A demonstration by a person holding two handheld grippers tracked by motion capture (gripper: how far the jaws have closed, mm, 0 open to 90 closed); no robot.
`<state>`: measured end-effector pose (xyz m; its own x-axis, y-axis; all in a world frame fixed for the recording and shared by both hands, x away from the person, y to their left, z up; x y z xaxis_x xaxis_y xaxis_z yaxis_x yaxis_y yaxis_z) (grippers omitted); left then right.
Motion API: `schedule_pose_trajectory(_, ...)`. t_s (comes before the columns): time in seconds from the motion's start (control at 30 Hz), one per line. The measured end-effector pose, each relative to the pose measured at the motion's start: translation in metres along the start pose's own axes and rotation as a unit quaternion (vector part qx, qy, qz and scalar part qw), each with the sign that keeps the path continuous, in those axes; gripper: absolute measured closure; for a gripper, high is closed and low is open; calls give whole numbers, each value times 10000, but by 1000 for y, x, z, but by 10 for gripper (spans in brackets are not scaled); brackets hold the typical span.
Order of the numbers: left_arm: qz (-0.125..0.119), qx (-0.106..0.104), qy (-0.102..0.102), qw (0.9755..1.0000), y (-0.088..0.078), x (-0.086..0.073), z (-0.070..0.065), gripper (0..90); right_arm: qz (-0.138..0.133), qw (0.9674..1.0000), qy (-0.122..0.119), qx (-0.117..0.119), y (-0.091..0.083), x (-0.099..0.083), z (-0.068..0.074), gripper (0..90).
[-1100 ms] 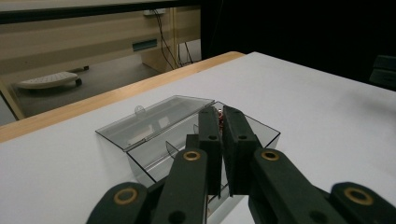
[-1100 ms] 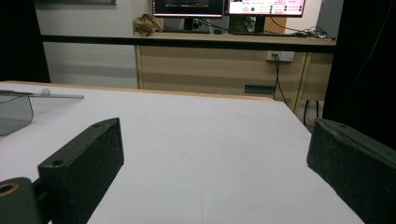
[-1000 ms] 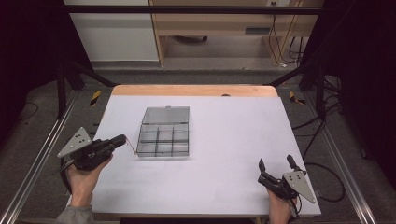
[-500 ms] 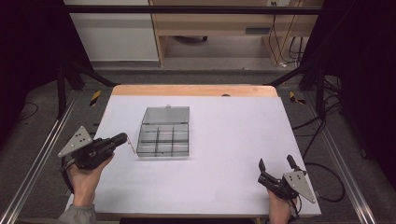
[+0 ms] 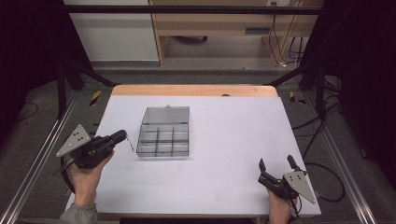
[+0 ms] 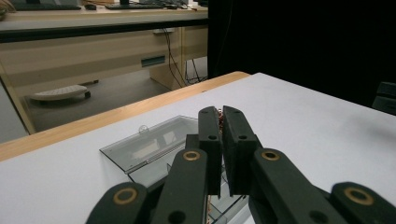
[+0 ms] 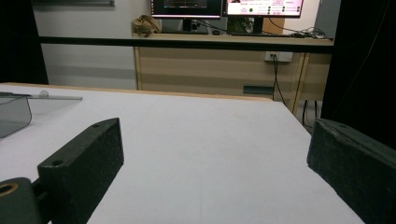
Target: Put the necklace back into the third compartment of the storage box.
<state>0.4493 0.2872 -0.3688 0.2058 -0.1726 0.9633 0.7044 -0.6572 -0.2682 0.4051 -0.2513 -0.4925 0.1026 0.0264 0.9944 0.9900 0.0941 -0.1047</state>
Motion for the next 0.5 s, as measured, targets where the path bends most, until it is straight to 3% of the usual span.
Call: schedule_pose_trajectory(0.5,-77,190,6,9998,6,9,-4,859,8,10000,-8,0,0,0,0,42)
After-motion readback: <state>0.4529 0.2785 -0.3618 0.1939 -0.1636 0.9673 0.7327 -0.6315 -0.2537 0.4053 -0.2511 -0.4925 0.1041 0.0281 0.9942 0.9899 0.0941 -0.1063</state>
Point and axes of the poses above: each handheld gripper's, and its own axes: y roughly forward along the jaws, x roughly out of its top, z roughly to its left, the point moved 2 cm from there along y, roughly forward along the jaws, and after that the axes turned 4 degrees about z, right-handed, at the moved point
